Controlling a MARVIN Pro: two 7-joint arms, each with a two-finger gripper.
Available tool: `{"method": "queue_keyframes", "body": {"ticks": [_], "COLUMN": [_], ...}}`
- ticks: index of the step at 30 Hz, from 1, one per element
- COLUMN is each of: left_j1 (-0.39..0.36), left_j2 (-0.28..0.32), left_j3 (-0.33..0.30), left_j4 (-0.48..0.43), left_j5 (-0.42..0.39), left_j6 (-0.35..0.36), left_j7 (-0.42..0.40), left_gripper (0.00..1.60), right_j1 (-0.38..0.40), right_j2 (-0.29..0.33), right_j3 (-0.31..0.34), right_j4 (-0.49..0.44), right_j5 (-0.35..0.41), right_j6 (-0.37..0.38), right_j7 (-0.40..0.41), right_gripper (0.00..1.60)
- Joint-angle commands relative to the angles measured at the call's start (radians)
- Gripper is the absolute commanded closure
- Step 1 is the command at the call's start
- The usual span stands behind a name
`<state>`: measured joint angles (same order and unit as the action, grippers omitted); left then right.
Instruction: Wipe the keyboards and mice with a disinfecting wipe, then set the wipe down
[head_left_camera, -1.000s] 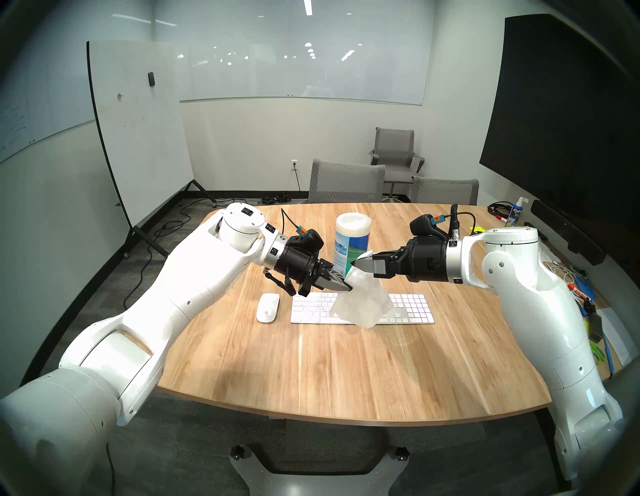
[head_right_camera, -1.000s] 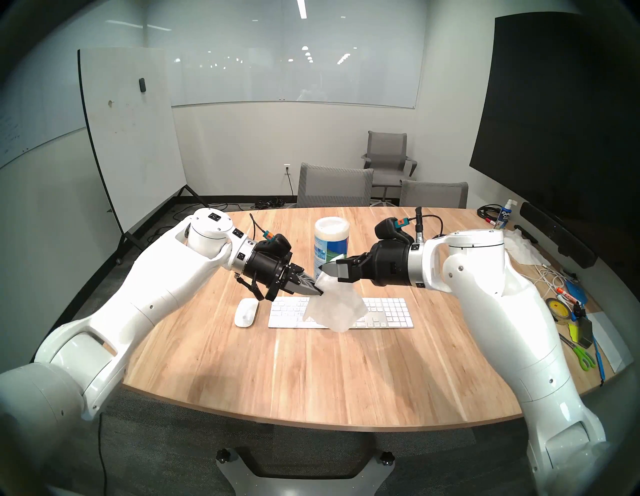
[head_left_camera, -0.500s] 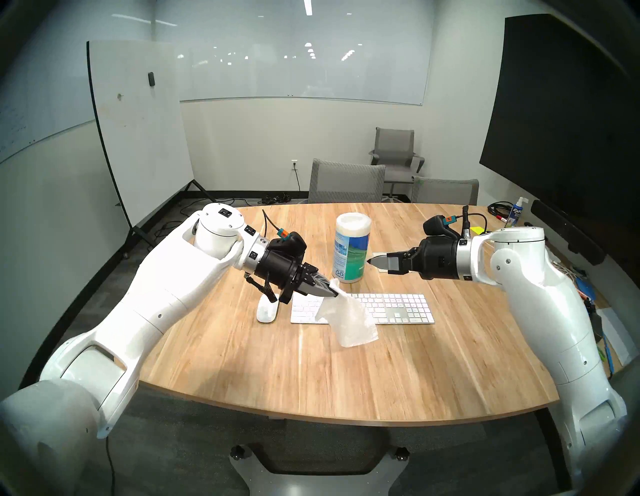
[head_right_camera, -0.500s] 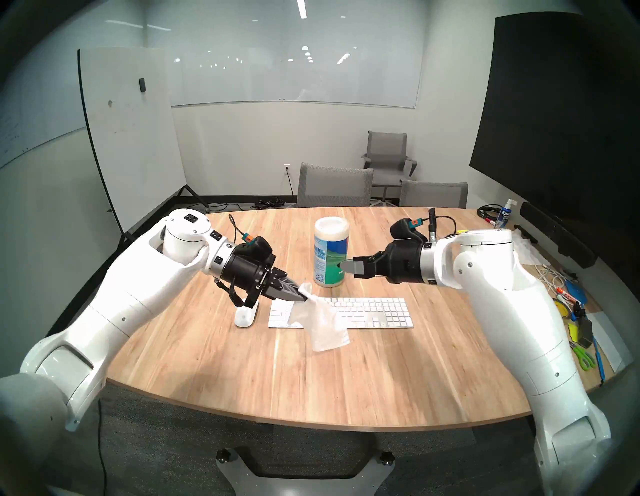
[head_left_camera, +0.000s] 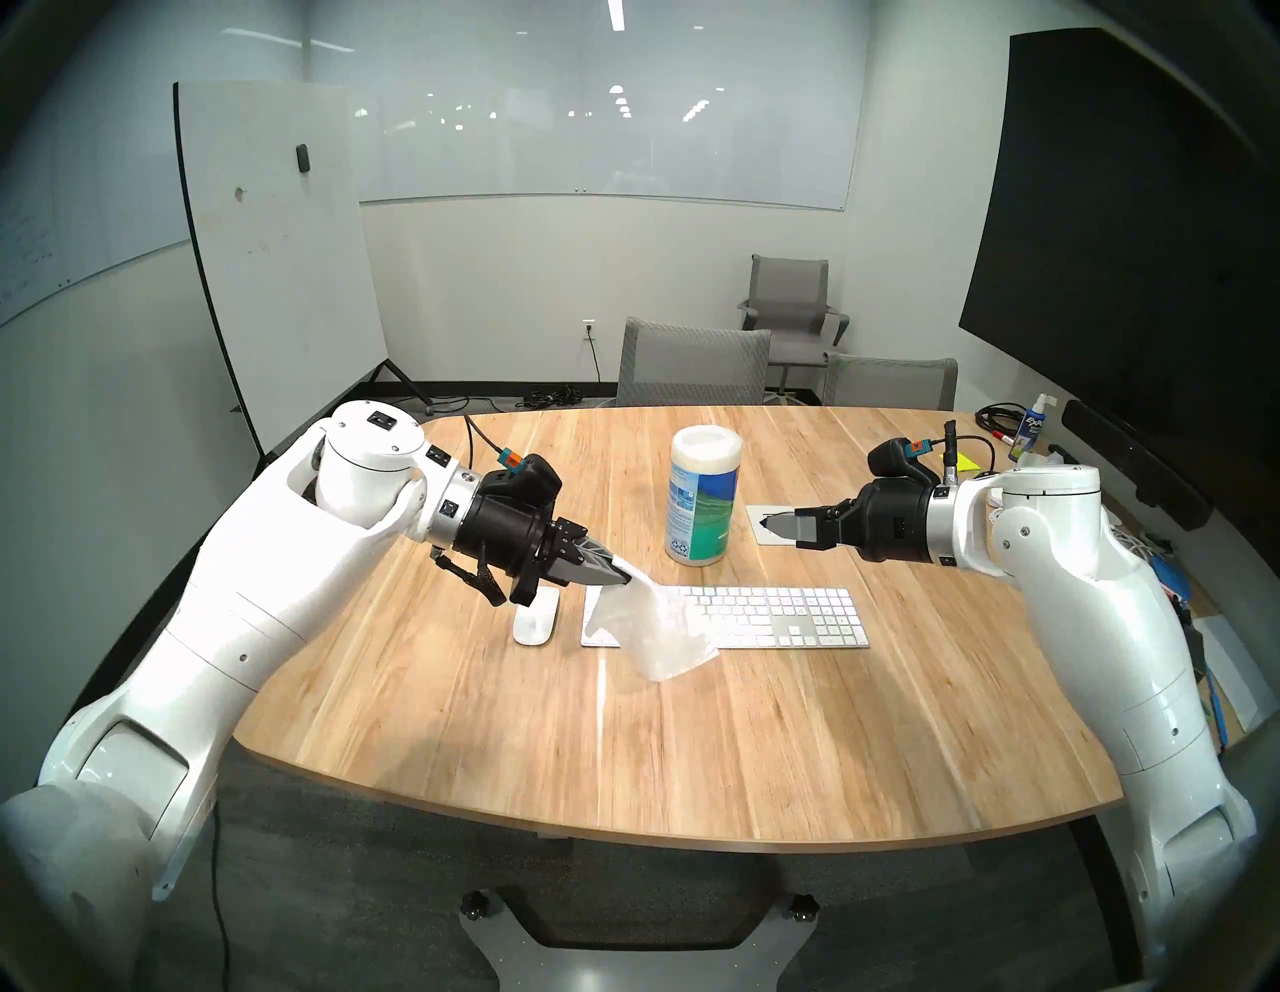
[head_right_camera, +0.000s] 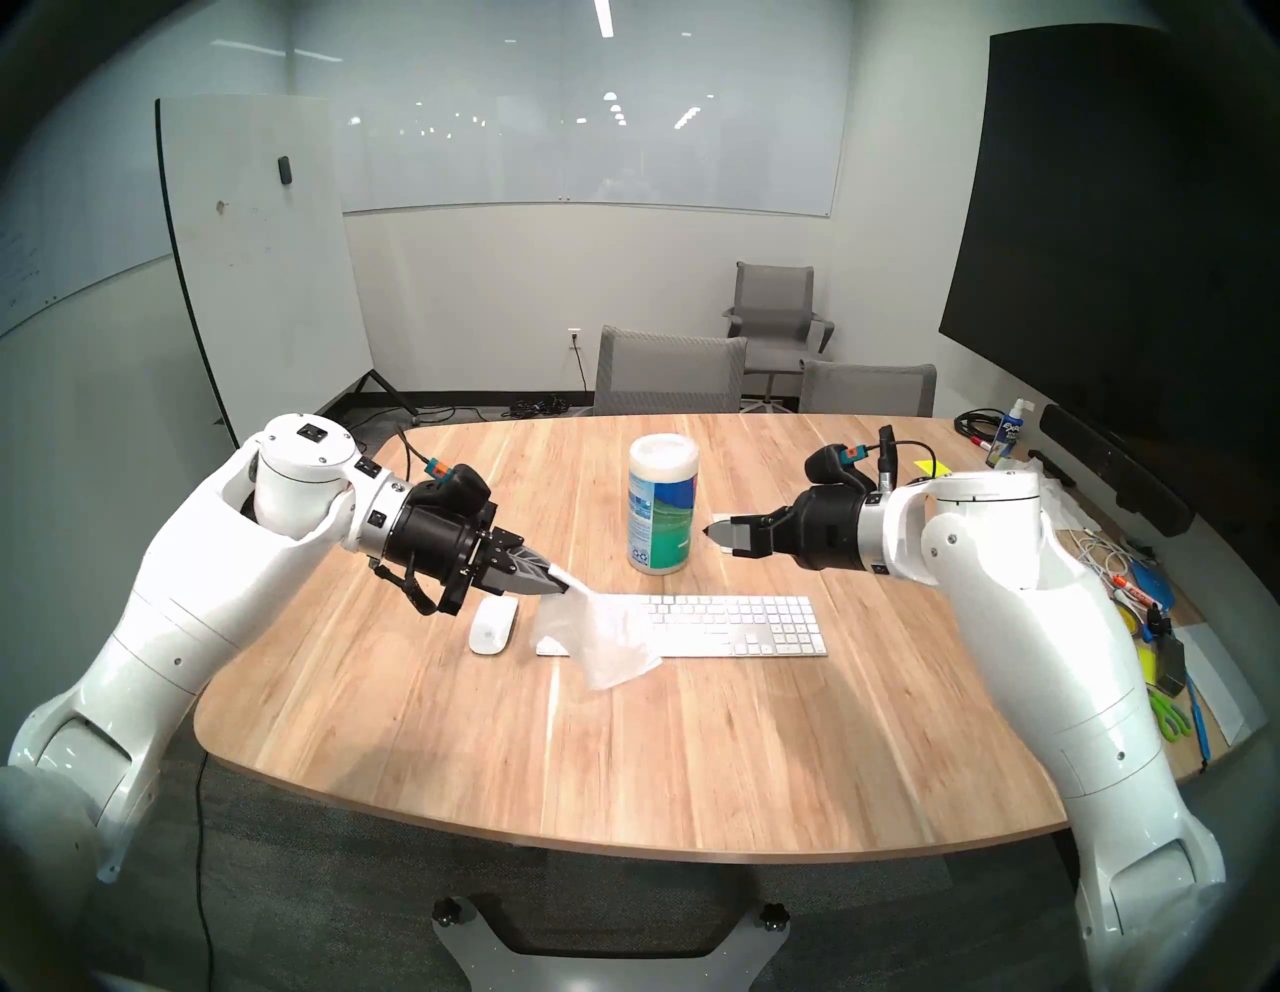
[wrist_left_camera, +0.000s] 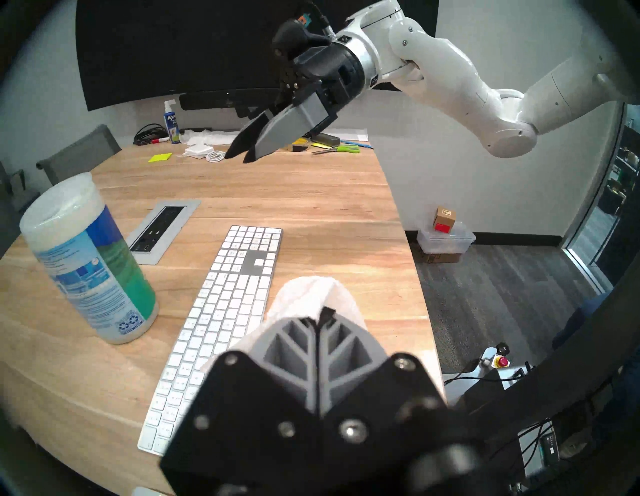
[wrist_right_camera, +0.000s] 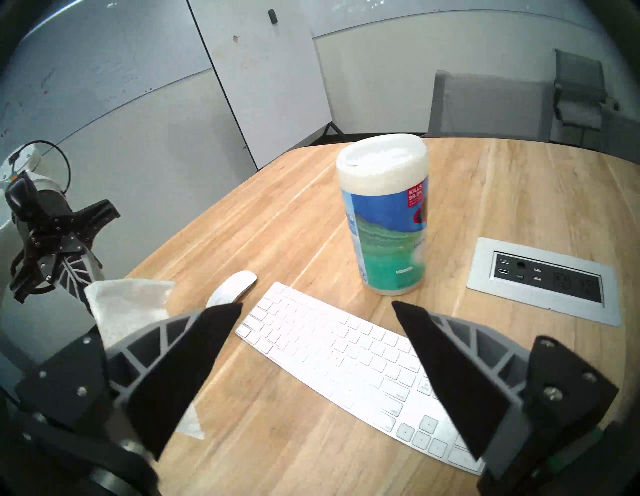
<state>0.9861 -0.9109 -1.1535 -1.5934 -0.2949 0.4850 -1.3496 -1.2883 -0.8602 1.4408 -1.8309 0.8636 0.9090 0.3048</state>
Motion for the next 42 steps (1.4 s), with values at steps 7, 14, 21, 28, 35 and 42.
{"method": "queue_keyframes", "body": {"ticks": [7, 14, 21, 28, 35, 42], "left_j1": [0.105, 0.127, 0.136, 0.144, 0.143, 0.140], "left_j2": [0.080, 0.104, 0.109, 0.109, 0.108, 0.116], "left_j3": [-0.122, -0.164, -0.174, -0.177, -0.182, -0.200], "left_j4": [-0.117, -0.141, -0.148, -0.147, -0.142, -0.130], "left_j5": [-0.059, -0.084, -0.096, -0.105, -0.113, -0.124], "left_j6": [0.081, 0.095, 0.097, 0.093, 0.091, 0.083], "left_j7": [0.059, 0.067, 0.078, 0.088, 0.092, 0.087], "left_gripper": [1.60, 1.60, 1.60, 1.60, 1.60, 1.60], "right_j1": [-0.035, -0.030, 0.018, 0.092, 0.138, 0.195], "right_j2": [0.006, 0.057, 0.100, 0.131, 0.164, 0.187], "right_j3": [-0.022, -0.046, -0.050, -0.058, -0.091, -0.174], "right_j4": [0.084, 0.135, 0.211, 0.302, 0.353, 0.433], "right_j5": [-0.099, -0.136, -0.143, -0.133, -0.143, -0.218], "right_j6": [-0.165, -0.215, -0.231, -0.235, -0.265, -0.348], "right_j7": [0.001, 0.073, 0.181, 0.309, 0.410, 0.538], "right_gripper": [0.00, 0.00, 0.00, 0.00, 0.00, 0.00]}}
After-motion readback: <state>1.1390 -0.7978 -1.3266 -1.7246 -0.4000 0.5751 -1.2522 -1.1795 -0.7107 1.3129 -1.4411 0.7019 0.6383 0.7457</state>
